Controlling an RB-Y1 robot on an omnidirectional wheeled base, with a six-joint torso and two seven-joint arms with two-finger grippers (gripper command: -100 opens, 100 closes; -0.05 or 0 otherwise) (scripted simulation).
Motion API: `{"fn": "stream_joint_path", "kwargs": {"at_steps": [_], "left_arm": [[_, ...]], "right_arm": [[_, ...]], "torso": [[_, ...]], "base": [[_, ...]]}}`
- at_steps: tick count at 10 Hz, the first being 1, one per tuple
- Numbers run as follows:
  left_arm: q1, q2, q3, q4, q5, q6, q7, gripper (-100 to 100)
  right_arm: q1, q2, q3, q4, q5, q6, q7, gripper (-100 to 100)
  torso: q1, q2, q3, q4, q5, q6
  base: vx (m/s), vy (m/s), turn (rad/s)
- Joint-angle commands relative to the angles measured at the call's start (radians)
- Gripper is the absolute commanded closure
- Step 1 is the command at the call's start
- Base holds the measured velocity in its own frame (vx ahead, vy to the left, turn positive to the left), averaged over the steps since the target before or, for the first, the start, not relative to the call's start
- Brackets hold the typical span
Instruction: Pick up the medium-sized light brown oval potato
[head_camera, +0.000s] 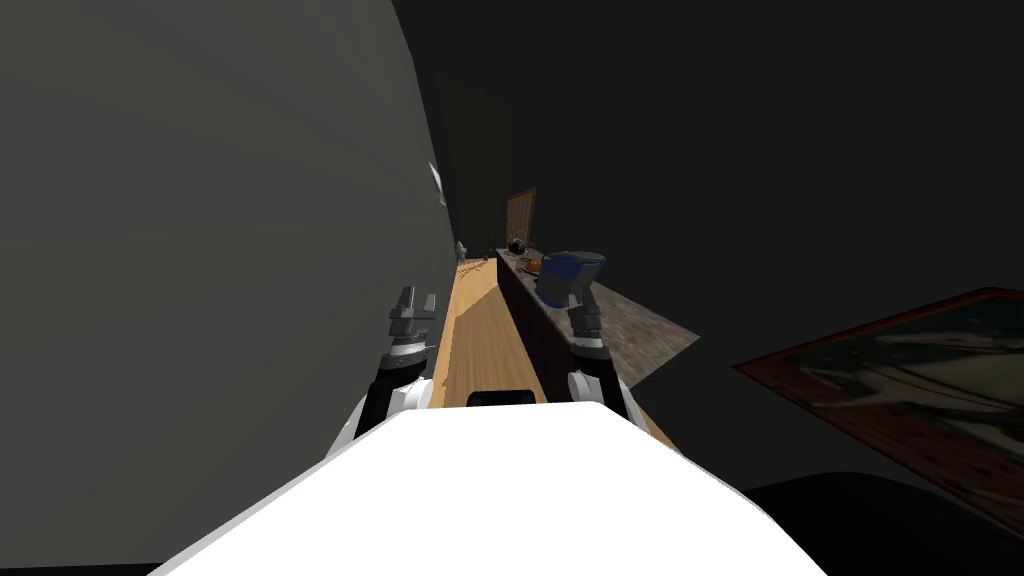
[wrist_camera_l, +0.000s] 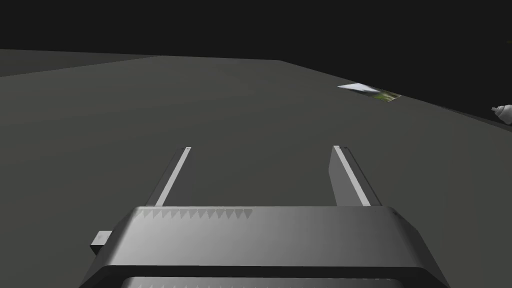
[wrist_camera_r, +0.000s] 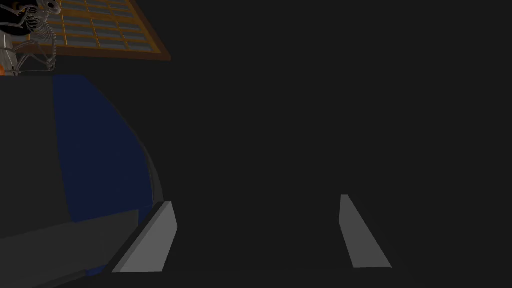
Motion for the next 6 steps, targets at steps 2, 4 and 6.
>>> {"fn": "stream_joint_path", "kwargs": {"at_steps": [2, 4, 6], "left_arm": [[0.000, 0.000, 0.000, 0.000, 0.000, 0.000, 0.000, 0], [0.000, 0.000, 0.000, 0.000, 0.000, 0.000, 0.000, 0], [0.000, 0.000, 0.000, 0.000, 0.000, 0.000, 0.000, 0]], "right_arm": [[0.002, -0.071, -0.010, 0.016, 0.032, 0.005, 0.038, -100], [0.003, -0.127, -0.018, 0.031, 0.064, 0.011, 0.078, -100], [0.005, -0.191, -0.027, 0.050, 0.106, 0.019, 0.128, -100]], "torso": [[-0.001, 0.000, 0.000, 0.000, 0.000, 0.000], [-0.001, 0.001, 0.000, 0.000, 0.000, 0.000], [-0.001, 0.001, 0.001, 0.000, 0.000, 0.000]], "base": [[-0.007, -0.005, -0.067], [-0.013, -0.005, -0.066], [-0.019, -0.005, -0.081]]}}
